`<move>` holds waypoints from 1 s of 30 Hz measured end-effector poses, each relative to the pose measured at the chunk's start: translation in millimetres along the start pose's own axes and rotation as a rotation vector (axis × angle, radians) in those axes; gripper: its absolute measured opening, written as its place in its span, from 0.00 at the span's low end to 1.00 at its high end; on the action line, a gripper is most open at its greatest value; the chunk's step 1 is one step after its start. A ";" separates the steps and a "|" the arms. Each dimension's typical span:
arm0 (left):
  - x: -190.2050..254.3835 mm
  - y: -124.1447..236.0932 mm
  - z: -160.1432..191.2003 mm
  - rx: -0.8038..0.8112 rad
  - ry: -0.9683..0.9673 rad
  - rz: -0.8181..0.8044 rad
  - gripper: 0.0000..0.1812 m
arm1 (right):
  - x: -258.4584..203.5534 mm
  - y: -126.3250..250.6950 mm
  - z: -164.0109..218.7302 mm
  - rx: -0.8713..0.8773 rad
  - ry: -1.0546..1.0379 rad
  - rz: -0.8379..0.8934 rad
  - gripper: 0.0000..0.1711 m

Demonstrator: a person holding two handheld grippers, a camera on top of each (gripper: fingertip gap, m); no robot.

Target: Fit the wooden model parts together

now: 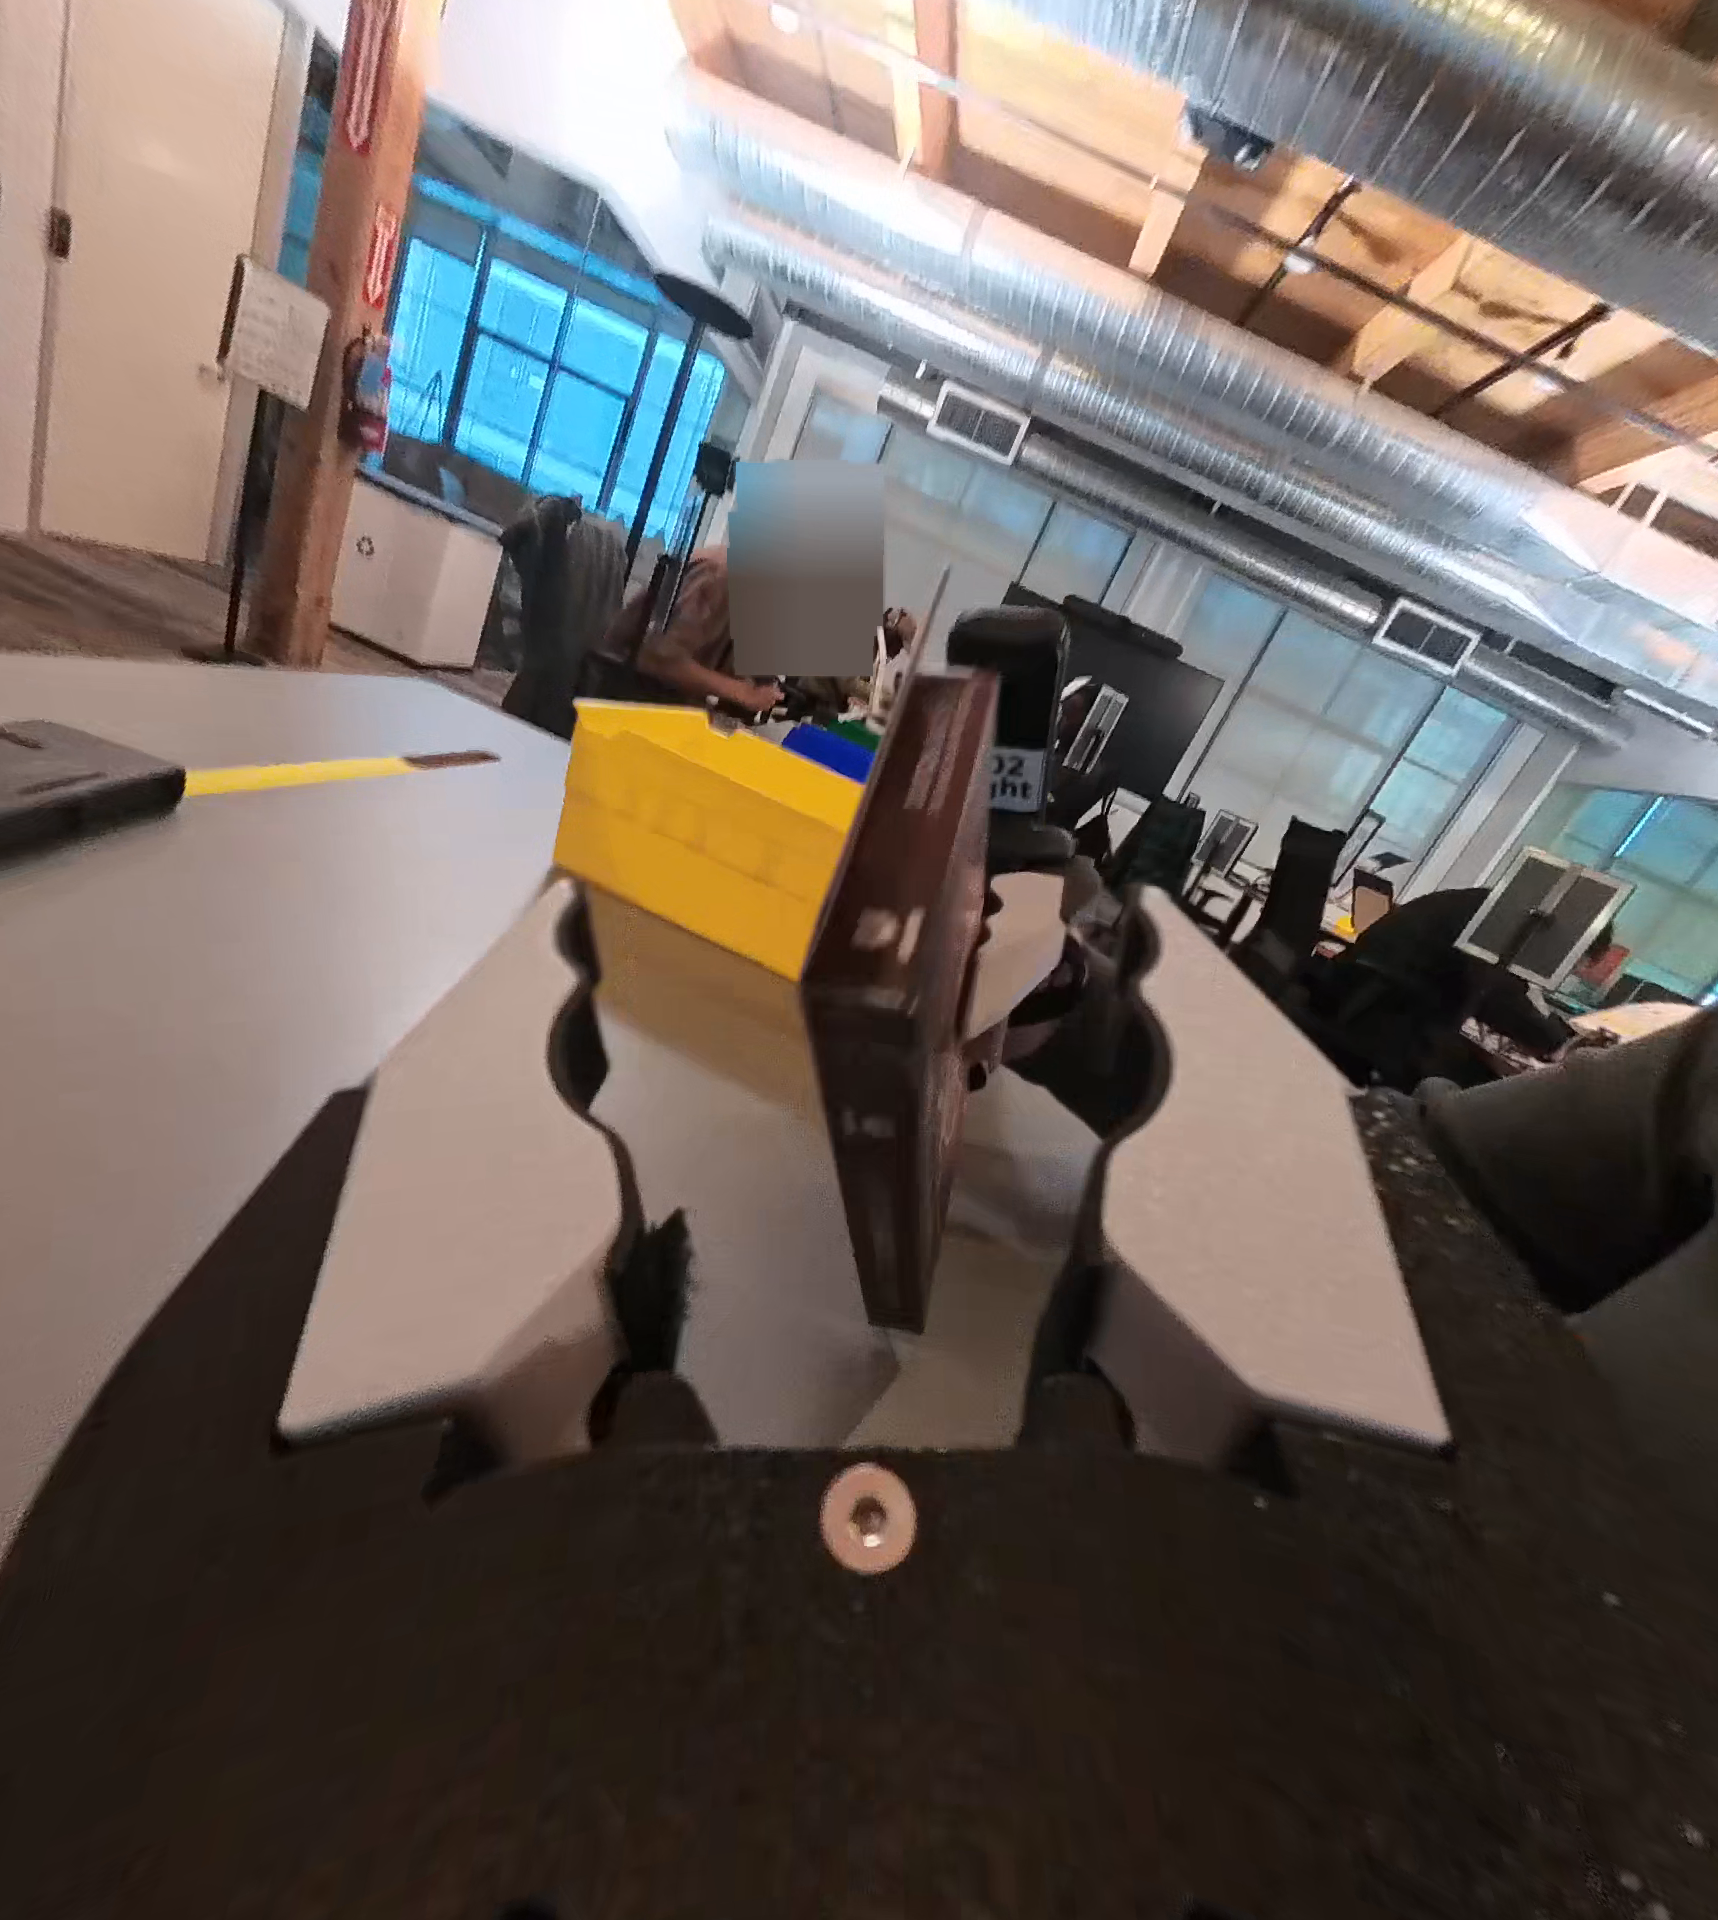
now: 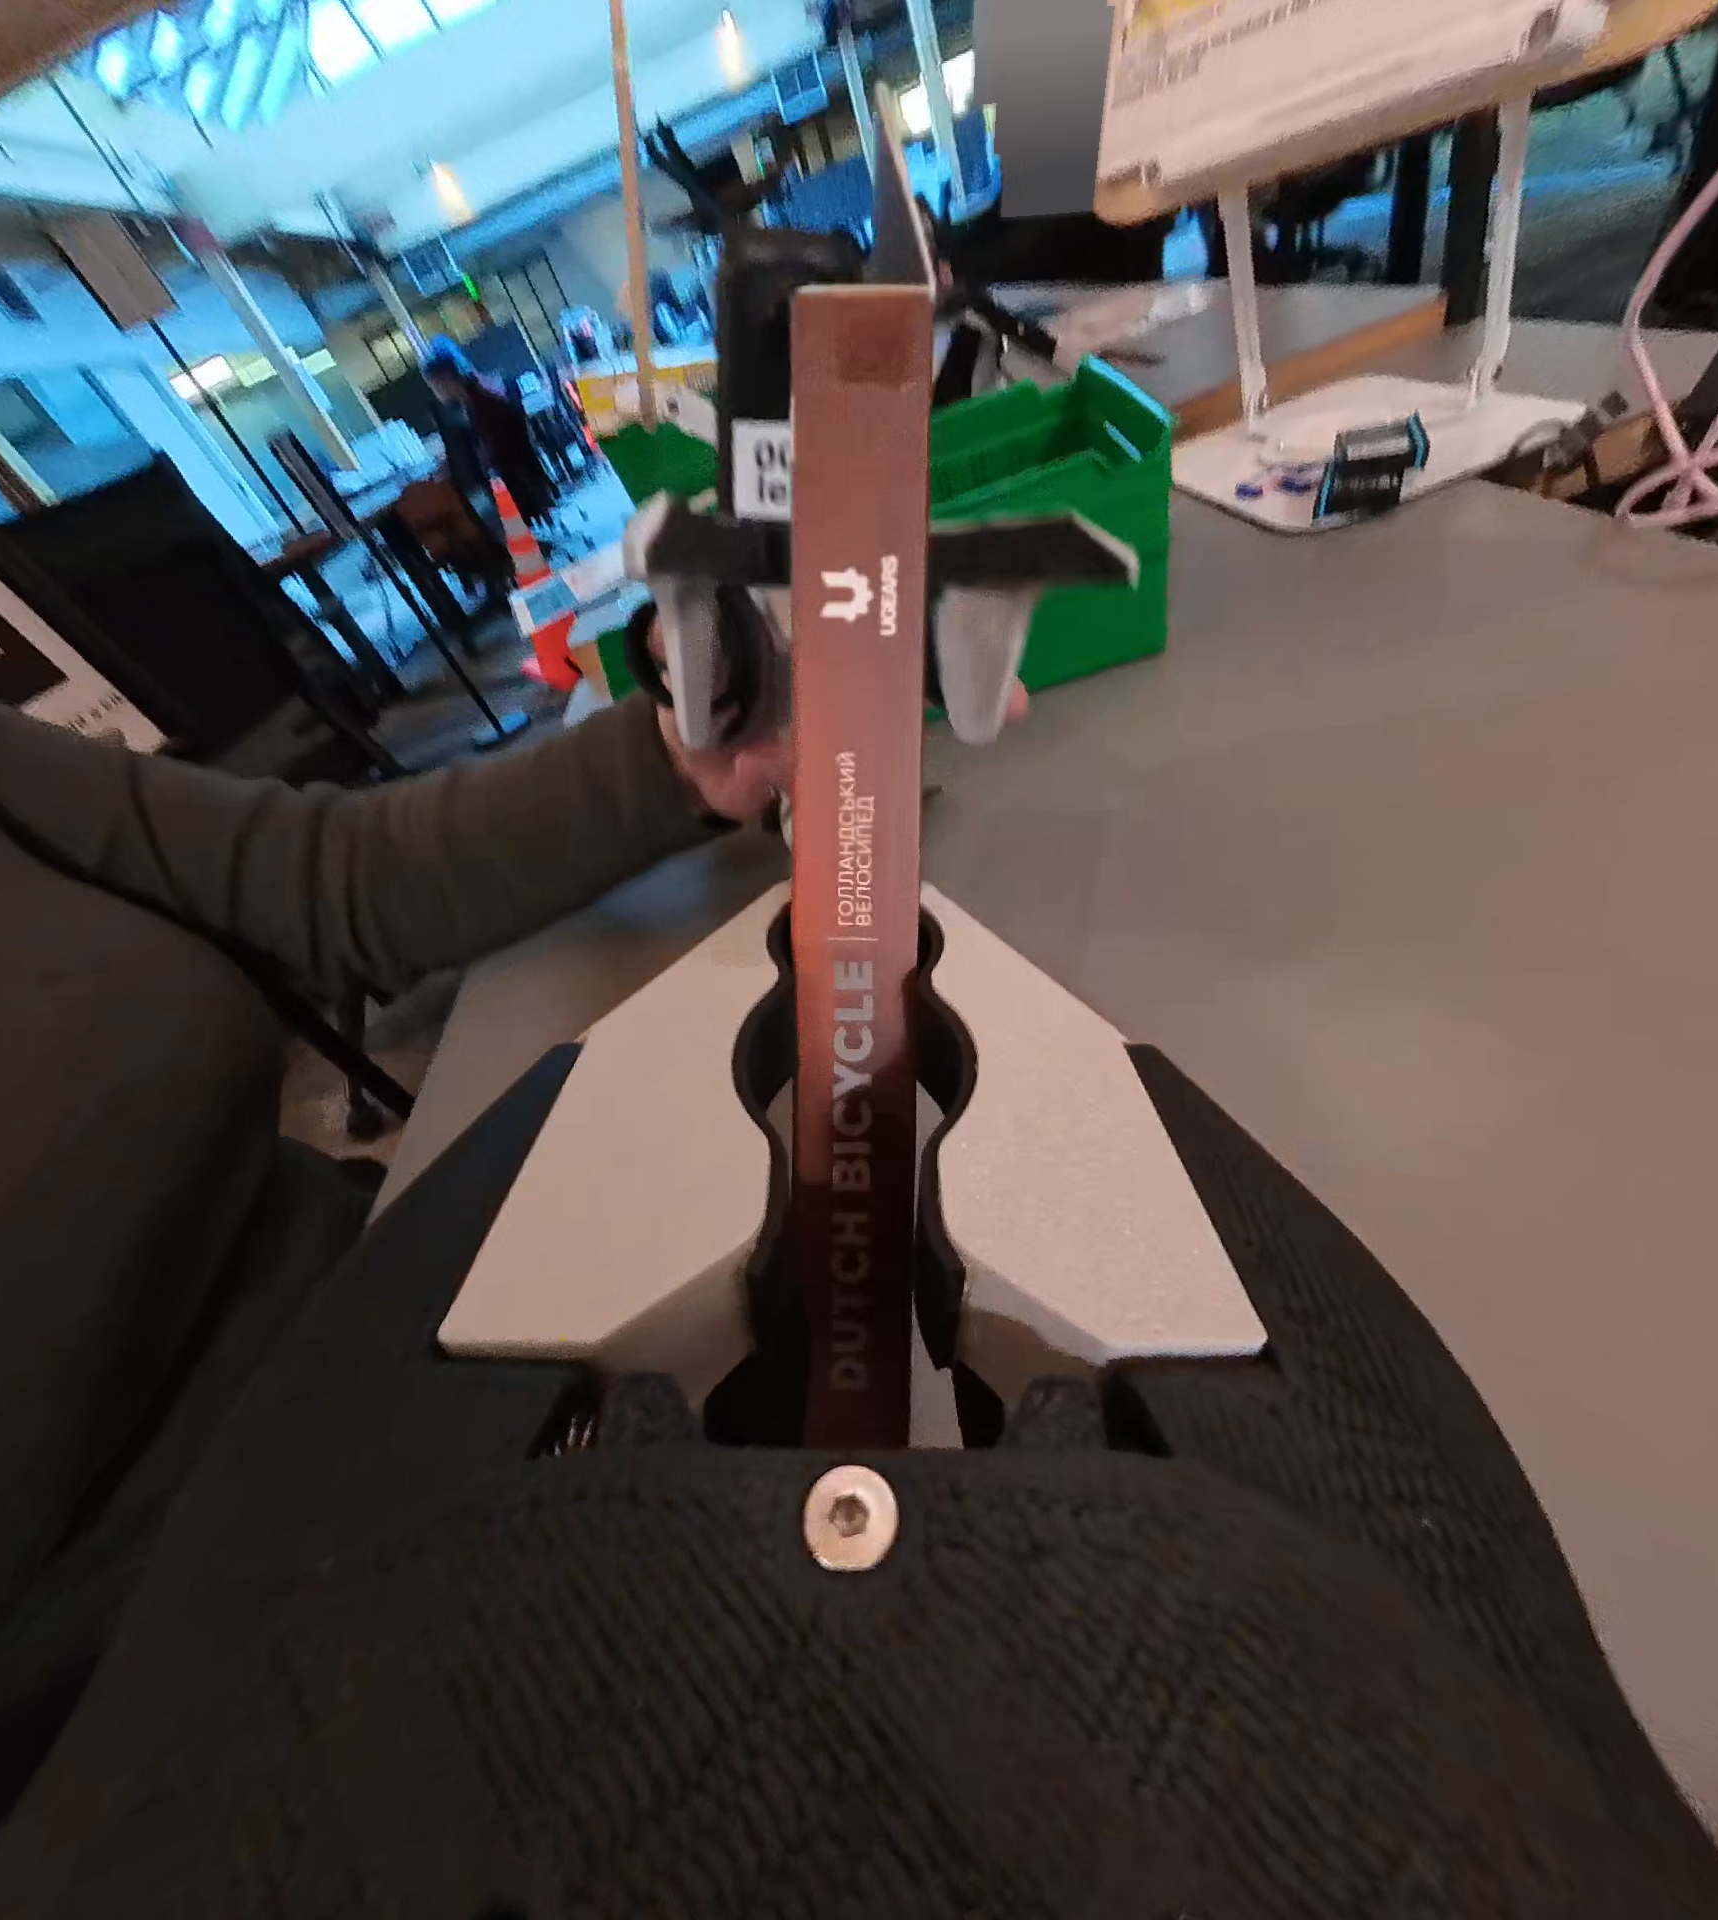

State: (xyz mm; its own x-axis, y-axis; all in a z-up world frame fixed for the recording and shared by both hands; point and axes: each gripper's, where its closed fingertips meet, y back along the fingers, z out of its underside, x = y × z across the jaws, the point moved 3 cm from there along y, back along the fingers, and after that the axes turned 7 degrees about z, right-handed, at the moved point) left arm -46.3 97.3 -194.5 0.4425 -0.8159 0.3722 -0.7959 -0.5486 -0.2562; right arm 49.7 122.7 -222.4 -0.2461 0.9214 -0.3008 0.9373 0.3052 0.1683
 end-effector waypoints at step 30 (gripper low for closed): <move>-2.1 -12.5 16.6 -0.322 -0.496 -0.412 0.09 | -37.9 32.8 -48.9 0.293 0.729 0.351 0.28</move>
State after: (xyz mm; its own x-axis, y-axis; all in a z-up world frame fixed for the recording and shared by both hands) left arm -30.4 102.8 -206.8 0.8078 -0.5830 -0.0870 -0.5722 -0.8110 0.1217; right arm 77.8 109.6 -159.6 0.0668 0.9058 0.4183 0.9900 -0.0080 -0.1408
